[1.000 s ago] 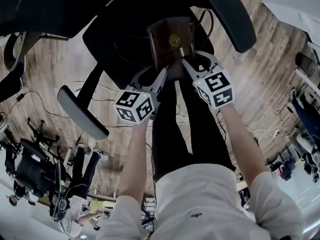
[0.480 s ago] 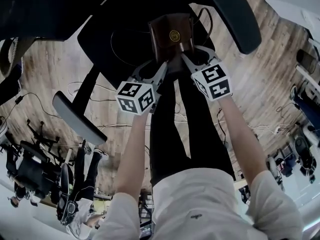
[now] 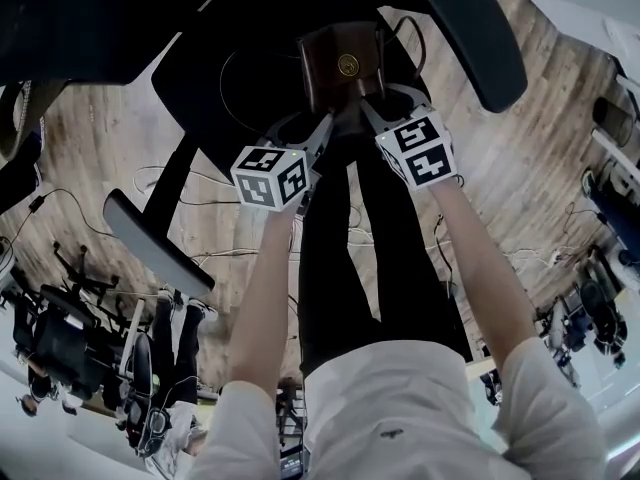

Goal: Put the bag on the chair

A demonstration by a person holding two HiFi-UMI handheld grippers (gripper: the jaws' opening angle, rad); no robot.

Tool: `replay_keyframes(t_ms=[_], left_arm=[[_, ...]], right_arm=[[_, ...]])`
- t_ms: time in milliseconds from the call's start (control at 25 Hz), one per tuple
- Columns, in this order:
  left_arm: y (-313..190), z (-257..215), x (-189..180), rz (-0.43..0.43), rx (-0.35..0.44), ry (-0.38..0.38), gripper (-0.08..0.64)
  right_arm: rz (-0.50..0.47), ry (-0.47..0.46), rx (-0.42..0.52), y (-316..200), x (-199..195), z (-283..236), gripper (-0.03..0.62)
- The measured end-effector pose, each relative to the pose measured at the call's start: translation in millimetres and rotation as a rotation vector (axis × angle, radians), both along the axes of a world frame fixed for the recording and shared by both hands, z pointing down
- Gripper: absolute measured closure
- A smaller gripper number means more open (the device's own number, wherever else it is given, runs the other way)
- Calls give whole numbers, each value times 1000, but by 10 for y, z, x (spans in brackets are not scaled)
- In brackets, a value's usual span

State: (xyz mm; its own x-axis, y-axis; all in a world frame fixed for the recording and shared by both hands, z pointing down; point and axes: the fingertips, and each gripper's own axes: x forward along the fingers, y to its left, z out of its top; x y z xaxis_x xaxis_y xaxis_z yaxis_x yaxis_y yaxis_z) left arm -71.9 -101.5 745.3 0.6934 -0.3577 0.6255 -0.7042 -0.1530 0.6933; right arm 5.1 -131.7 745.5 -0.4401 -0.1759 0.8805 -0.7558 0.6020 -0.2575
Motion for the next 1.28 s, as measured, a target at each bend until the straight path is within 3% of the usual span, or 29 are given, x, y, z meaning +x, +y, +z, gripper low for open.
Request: replay_keyframes(t_ms=[800, 960, 1280], left_arm=[[-34, 169, -69, -34, -93, 7, 411], [-45, 163, -73, -8, -90, -7, 402], [-167, 195, -159, -45, -65, -66, 377]], right_arm=[[19, 9, -8, -130, -10, 69, 414], [38, 14, -4, -132, 13, 67, 399], [30, 15, 39, -224, 60, -35, 365]])
